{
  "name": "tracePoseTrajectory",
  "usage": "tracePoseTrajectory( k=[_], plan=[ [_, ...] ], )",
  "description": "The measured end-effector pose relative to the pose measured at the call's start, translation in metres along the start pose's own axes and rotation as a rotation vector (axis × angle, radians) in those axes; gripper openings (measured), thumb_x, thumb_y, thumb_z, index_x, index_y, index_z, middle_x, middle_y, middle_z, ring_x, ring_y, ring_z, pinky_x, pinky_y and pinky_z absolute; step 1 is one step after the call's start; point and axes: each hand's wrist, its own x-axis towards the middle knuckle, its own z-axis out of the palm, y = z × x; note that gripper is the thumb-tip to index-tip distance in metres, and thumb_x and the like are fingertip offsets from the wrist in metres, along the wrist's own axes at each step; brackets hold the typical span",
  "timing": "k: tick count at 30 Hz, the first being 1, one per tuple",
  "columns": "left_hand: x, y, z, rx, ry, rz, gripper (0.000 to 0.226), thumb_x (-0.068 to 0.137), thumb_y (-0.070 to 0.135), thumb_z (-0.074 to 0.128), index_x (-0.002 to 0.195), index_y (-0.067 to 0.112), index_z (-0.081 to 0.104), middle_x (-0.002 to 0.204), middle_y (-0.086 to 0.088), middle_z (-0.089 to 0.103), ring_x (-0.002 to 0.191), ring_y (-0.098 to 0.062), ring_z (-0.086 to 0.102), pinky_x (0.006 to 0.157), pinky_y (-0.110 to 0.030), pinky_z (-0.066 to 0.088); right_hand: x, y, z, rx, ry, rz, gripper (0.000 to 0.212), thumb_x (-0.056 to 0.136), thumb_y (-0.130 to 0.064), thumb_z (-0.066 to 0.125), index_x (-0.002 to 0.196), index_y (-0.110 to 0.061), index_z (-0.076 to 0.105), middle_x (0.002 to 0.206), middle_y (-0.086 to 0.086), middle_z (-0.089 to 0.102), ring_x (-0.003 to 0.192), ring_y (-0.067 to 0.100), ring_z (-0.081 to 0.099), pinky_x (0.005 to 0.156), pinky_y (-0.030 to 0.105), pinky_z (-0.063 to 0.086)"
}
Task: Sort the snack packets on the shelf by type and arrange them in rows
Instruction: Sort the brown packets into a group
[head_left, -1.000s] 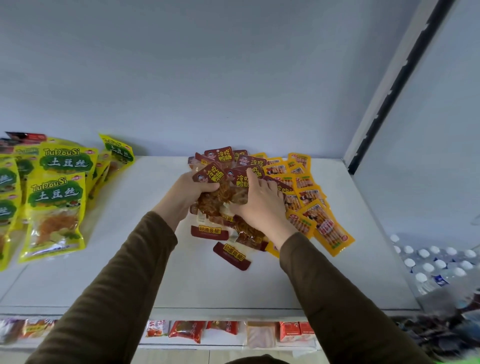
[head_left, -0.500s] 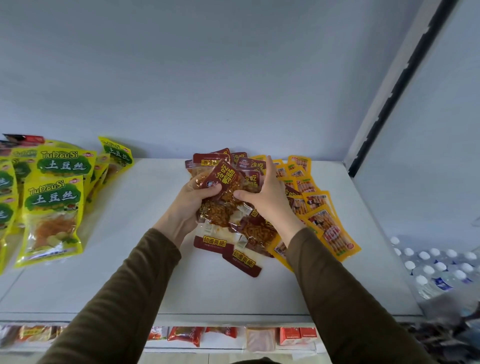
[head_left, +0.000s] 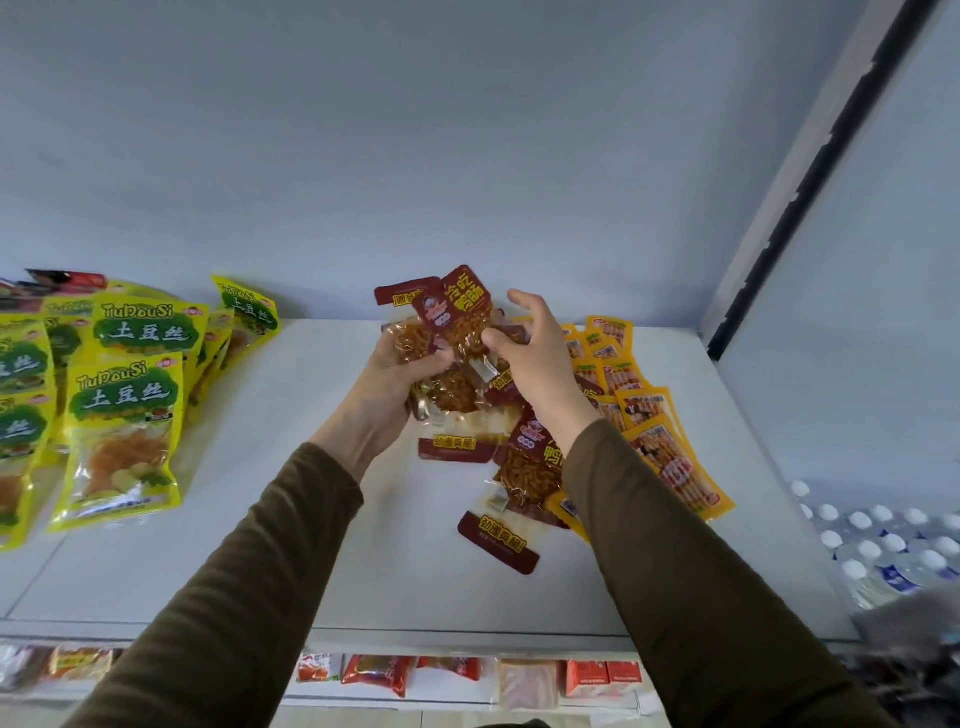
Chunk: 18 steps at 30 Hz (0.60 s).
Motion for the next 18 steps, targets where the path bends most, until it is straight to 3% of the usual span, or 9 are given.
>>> tracePoseTrajectory(
  k=[3, 8, 10, 13, 18],
  plan=[
    [-0.001, -0.004, -0.001, 0.120, -0.026, 0.010, 0.076, 0.080, -0.013, 0.076, 0.141, 0.020, 0.044, 0.125, -0.012, 0.069, 0.115, -0.028, 0.070, 0.089, -0.045, 0.061, 0.004, -0.004, 0.001, 0.123, 0.048, 0.035, 0.051, 0.095, -0.024, 0.070, 0.141, -0.033, 0.049, 0.143, -0.002, 0.053, 0.132, 0.021, 0.049, 0.108, 0.042, 0.046],
    [0.000, -0.004, -0.010, 0.142, 0.146, 0.043, 0.050, 0.085, 0.001, 0.079, 0.123, 0.027, 0.059, 0.117, -0.001, 0.073, 0.102, -0.022, 0.075, 0.075, -0.035, 0.064, 0.001, -0.015, -0.003, 0.160, 0.161, -0.117, 0.043, 0.097, -0.022, 0.066, 0.136, -0.032, 0.052, 0.112, 0.016, 0.065, 0.096, 0.024, 0.063, 0.090, 0.042, 0.056],
    [-0.001, -0.003, -0.016, 0.145, 0.167, 0.033, 0.043, 0.088, 0.003, 0.077, 0.123, 0.023, 0.063, 0.110, 0.000, 0.077, 0.097, -0.023, 0.077, 0.074, -0.035, 0.063, 0.003, -0.021, -0.009, 0.193, 0.209, -0.159, 0.041, 0.097, -0.021, 0.065, 0.135, -0.031, 0.052, 0.119, 0.011, 0.066, 0.102, 0.020, 0.067, 0.086, 0.033, 0.058],
    [-0.004, -0.004, -0.021, 0.122, 0.182, 0.010, 0.036, 0.090, 0.003, 0.074, 0.122, 0.018, 0.067, 0.111, -0.005, 0.078, 0.097, -0.029, 0.077, 0.079, -0.041, 0.063, 0.005, -0.032, -0.018, 0.294, 0.258, -0.153, 0.040, 0.098, -0.017, 0.063, 0.135, -0.025, 0.053, 0.107, 0.005, 0.073, 0.093, 0.009, 0.072, 0.072, 0.015, 0.053],
    [-0.007, -0.004, -0.026, 0.071, 0.325, -0.023, 0.031, 0.093, 0.007, 0.072, 0.122, 0.014, 0.065, 0.112, -0.009, 0.076, 0.094, -0.030, 0.077, 0.073, -0.039, 0.063, 0.005, -0.047, -0.045, 0.490, 0.381, -0.162, 0.037, 0.100, -0.015, 0.061, 0.135, -0.016, 0.053, 0.096, -0.005, 0.078, 0.097, 0.012, 0.074, 0.079, 0.023, 0.058]
  ],
)
